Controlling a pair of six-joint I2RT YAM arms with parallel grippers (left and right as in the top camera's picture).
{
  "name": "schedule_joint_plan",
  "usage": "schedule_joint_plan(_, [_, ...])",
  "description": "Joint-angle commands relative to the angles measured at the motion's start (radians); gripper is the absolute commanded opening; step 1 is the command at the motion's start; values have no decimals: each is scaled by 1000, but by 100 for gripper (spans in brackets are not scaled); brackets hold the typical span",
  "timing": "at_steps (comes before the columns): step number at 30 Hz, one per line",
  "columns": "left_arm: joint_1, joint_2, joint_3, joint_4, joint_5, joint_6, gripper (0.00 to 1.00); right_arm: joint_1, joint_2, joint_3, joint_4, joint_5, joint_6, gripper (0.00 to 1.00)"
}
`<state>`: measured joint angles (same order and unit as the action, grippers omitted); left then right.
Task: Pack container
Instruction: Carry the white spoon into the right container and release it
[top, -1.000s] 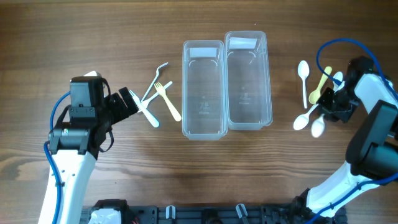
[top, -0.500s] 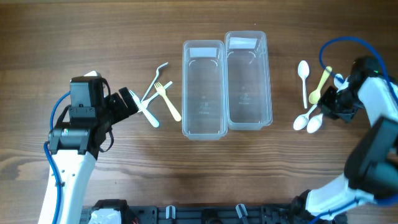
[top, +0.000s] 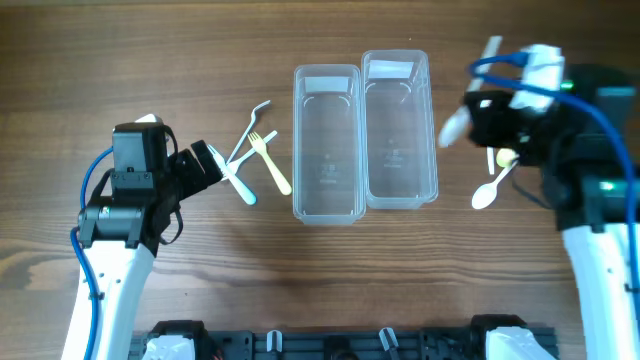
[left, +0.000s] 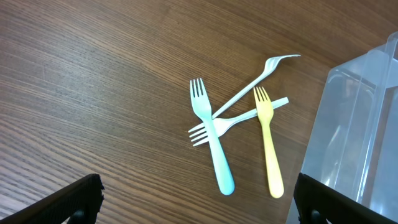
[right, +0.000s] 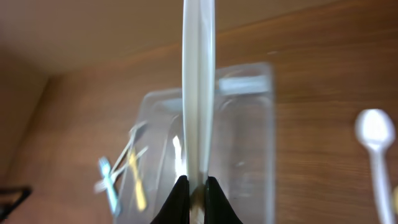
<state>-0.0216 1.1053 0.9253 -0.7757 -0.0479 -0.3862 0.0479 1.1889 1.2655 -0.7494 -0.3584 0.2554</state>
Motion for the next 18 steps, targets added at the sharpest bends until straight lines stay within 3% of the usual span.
schedule_joint_plan(1, [-5, 4, 24, 0, -9, 13, 100, 133, 125, -51, 18, 169, -16, 4])
schedule_joint_plan(8, [-5, 4, 24, 0, -10, 13, 100, 195, 428, -63, 77, 235, -17, 4])
schedule_joint_plan(14, [-5, 4, 24, 0, -9, 13, 100, 195, 518, -57, 69, 187, -23, 5])
schedule_joint_plan(16, [-5, 4, 24, 0, -10, 13, 100, 195, 478, -29, 46, 164, -43, 33])
schedule_joint_plan(18, [-5, 4, 24, 0, -9, 13, 100, 195, 425, -5, 34, 166, -51, 45])
